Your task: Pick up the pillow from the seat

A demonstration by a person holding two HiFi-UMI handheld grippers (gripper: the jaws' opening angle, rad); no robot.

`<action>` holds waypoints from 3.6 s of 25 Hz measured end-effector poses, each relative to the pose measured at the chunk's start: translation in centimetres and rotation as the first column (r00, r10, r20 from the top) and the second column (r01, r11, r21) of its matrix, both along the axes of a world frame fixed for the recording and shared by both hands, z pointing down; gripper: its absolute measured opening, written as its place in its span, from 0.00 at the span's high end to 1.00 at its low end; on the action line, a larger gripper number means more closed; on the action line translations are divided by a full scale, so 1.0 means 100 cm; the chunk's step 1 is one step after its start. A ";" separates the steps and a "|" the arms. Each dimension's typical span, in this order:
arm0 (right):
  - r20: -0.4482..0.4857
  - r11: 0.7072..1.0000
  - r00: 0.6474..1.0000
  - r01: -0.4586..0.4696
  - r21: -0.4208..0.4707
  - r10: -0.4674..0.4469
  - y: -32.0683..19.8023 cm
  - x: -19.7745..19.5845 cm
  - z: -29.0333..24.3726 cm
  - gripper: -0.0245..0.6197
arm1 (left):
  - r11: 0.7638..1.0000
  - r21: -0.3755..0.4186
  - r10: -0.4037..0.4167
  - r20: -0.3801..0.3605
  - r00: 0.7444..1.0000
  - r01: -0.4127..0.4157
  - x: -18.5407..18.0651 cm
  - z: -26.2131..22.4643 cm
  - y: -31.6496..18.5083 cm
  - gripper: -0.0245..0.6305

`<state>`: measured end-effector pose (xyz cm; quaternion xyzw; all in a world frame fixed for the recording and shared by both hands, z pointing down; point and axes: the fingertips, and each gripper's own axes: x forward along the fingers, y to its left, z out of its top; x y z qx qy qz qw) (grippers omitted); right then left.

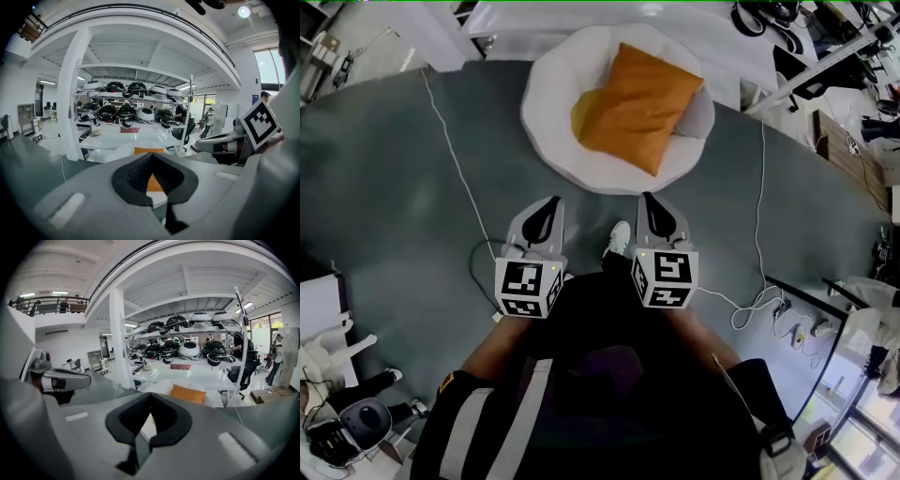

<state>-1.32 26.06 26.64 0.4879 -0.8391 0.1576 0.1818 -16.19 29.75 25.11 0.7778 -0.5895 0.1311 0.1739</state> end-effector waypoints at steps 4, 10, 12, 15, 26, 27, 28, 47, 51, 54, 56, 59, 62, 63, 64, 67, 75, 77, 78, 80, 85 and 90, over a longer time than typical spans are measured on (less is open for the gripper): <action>0.019 1.000 1.000 0.001 -0.013 -0.001 -0.033 0.020 0.002 0.96 | 1.000 -0.018 0.021 0.017 1.000 -0.020 0.023 0.000 -0.037 0.97; 0.039 1.000 0.999 -0.011 -0.021 0.011 -0.075 0.045 0.005 0.96 | 0.999 -0.020 0.040 0.055 0.998 -0.039 0.041 -0.006 -0.085 0.97; 0.047 1.000 0.999 -0.011 -0.024 0.012 -0.084 0.050 0.006 0.96 | 0.998 -0.017 0.056 0.063 0.996 -0.055 0.050 -0.005 -0.099 0.97; 0.048 1.000 0.999 -0.010 -0.029 0.011 -0.099 0.057 0.009 0.96 | 0.997 -0.012 0.079 0.060 0.995 -0.078 0.063 -0.004 -0.119 0.97; -0.004 0.995 0.997 -0.076 -0.064 0.076 -0.145 0.049 0.028 0.96 | 0.984 -0.034 0.175 0.032 0.984 -0.174 0.061 0.017 -0.173 0.97; -0.008 0.993 0.996 -0.092 -0.070 0.092 -0.151 0.048 0.030 0.96 | 0.980 -0.032 0.198 0.029 0.980 -0.197 0.061 0.019 -0.180 0.97; -0.012 0.991 0.994 -0.111 -0.077 0.110 -0.156 0.047 0.032 0.96 | 0.975 -0.031 0.222 0.025 0.975 -0.221 0.063 0.020 -0.187 0.97; -0.137 0.907 0.920 -0.388 -0.165 0.368 -0.239 0.028 0.080 0.96 | 0.903 -0.115 0.410 -0.057 0.910 -0.414 0.025 0.077 -0.299 0.97; -0.150 0.895 0.911 -0.408 -0.179 0.385 -0.253 0.023 0.089 0.96 | 0.898 -0.122 0.420 -0.042 0.906 -0.422 0.019 0.088 -0.321 0.97; -0.152 0.890 0.911 -0.408 -0.202 0.384 -0.263 0.026 0.101 0.96 | 0.897 -0.133 0.419 -0.040 0.907 -0.421 0.023 0.102 -0.333 0.97; -0.156 0.889 0.914 -0.401 -0.220 0.374 -0.269 0.030 0.114 0.96 | 0.895 -0.151 0.416 -0.054 0.908 -0.419 0.028 0.114 -0.339 0.97; -0.167 0.888 0.920 -0.387 -0.247 0.355 -0.282 0.038 0.135 0.96 | 0.894 -0.188 0.399 -0.080 0.914 -0.407 0.035 0.135 -0.344 0.97; -0.171 0.883 0.924 -0.378 -0.278 0.342 -0.294 0.047 0.157 0.96 | 0.892 -0.225 0.385 -0.076 0.920 -0.392 0.043 0.162 -0.349 0.97; -0.171 0.882 0.926 -0.372 -0.288 0.335 -0.298 0.050 0.165 0.96 | 0.892 -0.237 0.379 -0.072 0.923 -0.385 0.046 0.172 -0.352 0.97; -0.171 0.882 0.929 -0.365 -0.298 0.327 -0.303 0.053 0.174 0.96 | 0.892 -0.249 0.371 -0.070 0.926 -0.377 0.048 0.183 -0.355 0.96; -0.175 0.879 0.939 -0.340 -0.335 0.297 -0.315 0.057 0.208 0.96 | 0.890 -0.291 0.349 -0.064 0.935 -0.352 0.055 0.217 -0.364 0.94; -0.172 0.852 0.935 -0.355 -0.385 0.312 -0.342 0.070 0.286 0.96 | 0.882 -0.373 0.304 -0.012 0.953 -0.286 0.052 0.299 -0.385 0.87; -0.161 0.841 0.935 -0.354 -0.409 0.316 -0.345 0.072 0.304 0.94 | 0.879 -0.389 0.299 -0.002 0.954 -0.276 0.052 0.316 -0.391 0.85; -0.153 0.833 0.936 -0.352 -0.427 0.317 -0.346 0.073 0.313 0.79 | 0.875 -0.400 0.299 0.003 0.954 -0.273 0.051 0.324 -0.394 0.84; -0.149 0.815 0.934 -0.355 -0.457 0.324 -0.347 0.076 0.331 0.77 | 0.866 -0.421 0.304 0.015 0.953 -0.269 0.052 0.341 -0.400 0.83; -0.168 0.786 0.922 -0.385 -0.484 0.348 -0.349 0.088 0.371 0.75 | 0.852 -0.443 0.329 0.039 0.944 -0.279 0.052 0.378 -0.414 0.80; -0.187 0.759 0.914 -0.404 -0.510 0.360 -0.349 0.095 0.411 0.74 | 0.839 -0.470 0.344 0.064 0.937 -0.276 0.052 0.416 -0.421 0.76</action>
